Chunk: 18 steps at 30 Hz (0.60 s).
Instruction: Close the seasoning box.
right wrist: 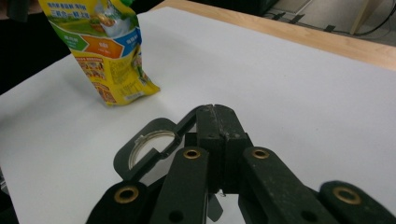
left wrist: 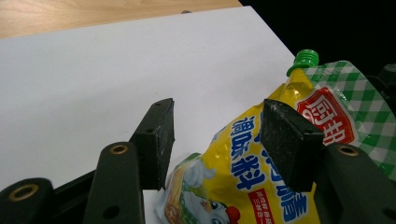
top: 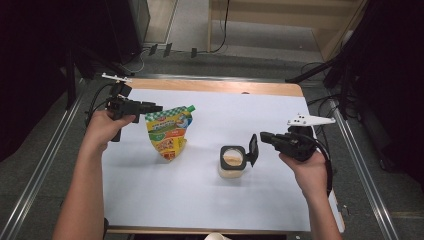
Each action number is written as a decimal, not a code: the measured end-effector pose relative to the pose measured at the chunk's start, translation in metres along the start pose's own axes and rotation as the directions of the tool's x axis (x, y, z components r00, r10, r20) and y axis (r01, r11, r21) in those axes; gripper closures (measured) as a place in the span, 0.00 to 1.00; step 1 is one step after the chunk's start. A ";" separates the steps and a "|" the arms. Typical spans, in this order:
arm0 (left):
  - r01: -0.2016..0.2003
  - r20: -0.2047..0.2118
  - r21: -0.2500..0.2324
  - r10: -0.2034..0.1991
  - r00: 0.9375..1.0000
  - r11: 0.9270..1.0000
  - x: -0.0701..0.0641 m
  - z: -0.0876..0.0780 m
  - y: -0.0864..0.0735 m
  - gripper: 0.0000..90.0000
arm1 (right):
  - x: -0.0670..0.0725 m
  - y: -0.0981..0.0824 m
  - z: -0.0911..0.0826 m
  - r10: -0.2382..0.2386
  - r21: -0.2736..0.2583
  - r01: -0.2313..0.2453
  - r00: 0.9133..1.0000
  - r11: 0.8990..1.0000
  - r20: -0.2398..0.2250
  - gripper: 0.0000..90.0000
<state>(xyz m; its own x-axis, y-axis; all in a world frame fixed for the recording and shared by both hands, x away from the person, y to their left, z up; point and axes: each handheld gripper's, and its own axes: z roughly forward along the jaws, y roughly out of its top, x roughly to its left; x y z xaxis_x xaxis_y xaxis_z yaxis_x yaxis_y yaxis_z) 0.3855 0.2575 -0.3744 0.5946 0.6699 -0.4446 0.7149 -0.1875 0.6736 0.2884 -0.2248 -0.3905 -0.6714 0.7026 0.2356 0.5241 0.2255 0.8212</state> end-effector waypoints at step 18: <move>0.006 -0.005 -0.005 -0.006 1.000 1.000 0.001 -0.001 0.000 0.49 | -0.004 -0.015 0.027 0.031 0.061 -0.030 0.999 0.998 -0.023 1.00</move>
<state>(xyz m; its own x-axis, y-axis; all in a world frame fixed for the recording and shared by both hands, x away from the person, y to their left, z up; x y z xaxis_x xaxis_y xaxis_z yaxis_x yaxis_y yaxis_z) 0.3854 0.2583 -0.3746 0.5886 0.6743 -0.4459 0.7164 -0.1795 0.6742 0.2974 -0.2126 -0.4179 -0.6665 0.6938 0.2730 0.5748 0.2449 0.7808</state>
